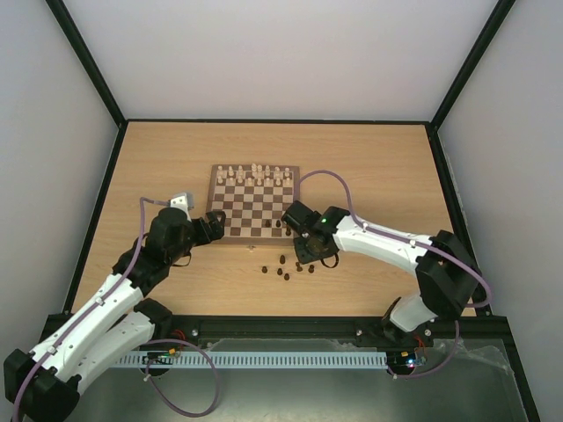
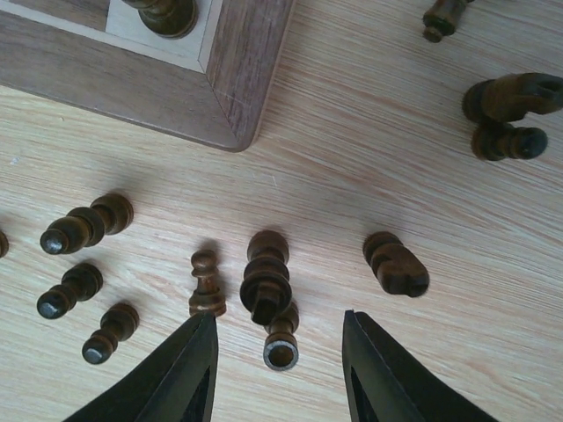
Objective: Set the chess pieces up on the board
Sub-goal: Pick up the chess piece at the center of the board, then place the chess piece on the chessboard.
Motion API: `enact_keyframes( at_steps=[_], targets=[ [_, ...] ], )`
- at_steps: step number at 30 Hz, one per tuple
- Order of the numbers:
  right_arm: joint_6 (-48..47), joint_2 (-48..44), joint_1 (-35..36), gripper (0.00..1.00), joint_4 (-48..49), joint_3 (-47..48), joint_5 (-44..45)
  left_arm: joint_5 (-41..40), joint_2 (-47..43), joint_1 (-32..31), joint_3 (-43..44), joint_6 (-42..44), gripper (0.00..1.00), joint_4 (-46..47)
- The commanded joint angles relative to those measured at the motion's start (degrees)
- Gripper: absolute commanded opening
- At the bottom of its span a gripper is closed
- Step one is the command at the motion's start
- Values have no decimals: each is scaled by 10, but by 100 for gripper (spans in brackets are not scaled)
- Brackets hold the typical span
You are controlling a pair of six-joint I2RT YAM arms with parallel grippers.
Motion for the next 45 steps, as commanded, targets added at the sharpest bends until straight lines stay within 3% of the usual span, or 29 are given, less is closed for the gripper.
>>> enact_keyframes(
  at_steps=[1,11,21,27,33,45],
  targets=[
    [4,25,3,40,7,-8,-10,3,-8,3,-5,-3,99,-11],
    [-2,65,3,33,20,-3,0,-2,-10,3,-7,-1,99,-15],
    [-3,74,3,9,10,13,13,-3,-13,3,-7,-1,99,-15],
    [-11,51,3,9,-32,76,30,-5,-16,3,-8,-1,99,-18],
    [-39,69,5,9,-53,161,-12,-10,-23,3,-7,-3,99,-21],
    [-88,234,33,10,-125,386,-34,-17,-35,5,-3,-3,99,-29]
  ],
)
